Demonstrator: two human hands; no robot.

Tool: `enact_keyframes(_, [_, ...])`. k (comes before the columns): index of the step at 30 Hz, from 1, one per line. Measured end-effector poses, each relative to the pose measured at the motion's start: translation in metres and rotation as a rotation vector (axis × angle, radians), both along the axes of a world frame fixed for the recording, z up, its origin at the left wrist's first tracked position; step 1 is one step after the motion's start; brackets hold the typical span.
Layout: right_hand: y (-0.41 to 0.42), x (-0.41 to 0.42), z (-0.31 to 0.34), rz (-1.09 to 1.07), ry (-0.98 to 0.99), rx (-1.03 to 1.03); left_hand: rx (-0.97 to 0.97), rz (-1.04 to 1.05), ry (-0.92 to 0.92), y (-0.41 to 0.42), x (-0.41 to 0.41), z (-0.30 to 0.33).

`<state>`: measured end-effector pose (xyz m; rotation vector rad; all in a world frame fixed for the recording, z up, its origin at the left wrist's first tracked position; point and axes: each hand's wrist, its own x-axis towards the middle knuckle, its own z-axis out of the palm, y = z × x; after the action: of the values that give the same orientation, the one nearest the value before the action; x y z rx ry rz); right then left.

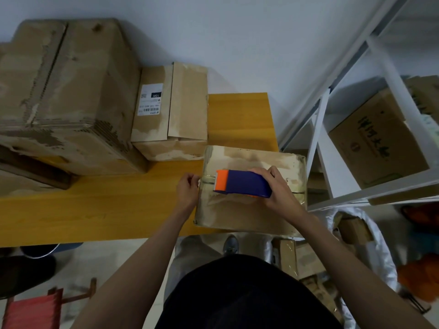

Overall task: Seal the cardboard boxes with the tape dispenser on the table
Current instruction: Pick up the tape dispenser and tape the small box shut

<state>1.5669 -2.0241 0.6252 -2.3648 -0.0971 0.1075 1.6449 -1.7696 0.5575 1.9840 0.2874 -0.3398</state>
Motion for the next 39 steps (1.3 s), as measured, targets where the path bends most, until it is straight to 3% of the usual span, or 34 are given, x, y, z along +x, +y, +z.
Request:
enact_keyframes(4, [0.000,-0.001,0.000,0.000,0.012,-0.002,0.095,-0.061,-0.082,-0.001,-0.001,0.000])
enact_keyframes(13, [-0.004,-0.003,-0.003,-0.030,0.063,-0.013,0.147,-0.290,-0.045,-0.002,0.025,0.004])
enact_keyframes(23, [-0.003,-0.006,-0.004,-0.037,0.049,-0.020,-0.141,-0.369,-0.086,0.014,0.024,0.007])
enact_keyframes(31, [-0.003,-0.007,-0.009,-0.040,0.044,-0.034,-0.266,-0.319,0.197,0.006,0.030,0.010])
enact_keyframes(35, [-0.003,-0.009,-0.008,-0.068,0.016,-0.005,-0.199,-0.282,0.269,0.003,0.031,0.004])
enact_keyframes(39, [-0.001,-0.018,-0.007,-0.136,0.007,0.058,0.093,-0.080,-0.025,-0.003,0.021,0.001])
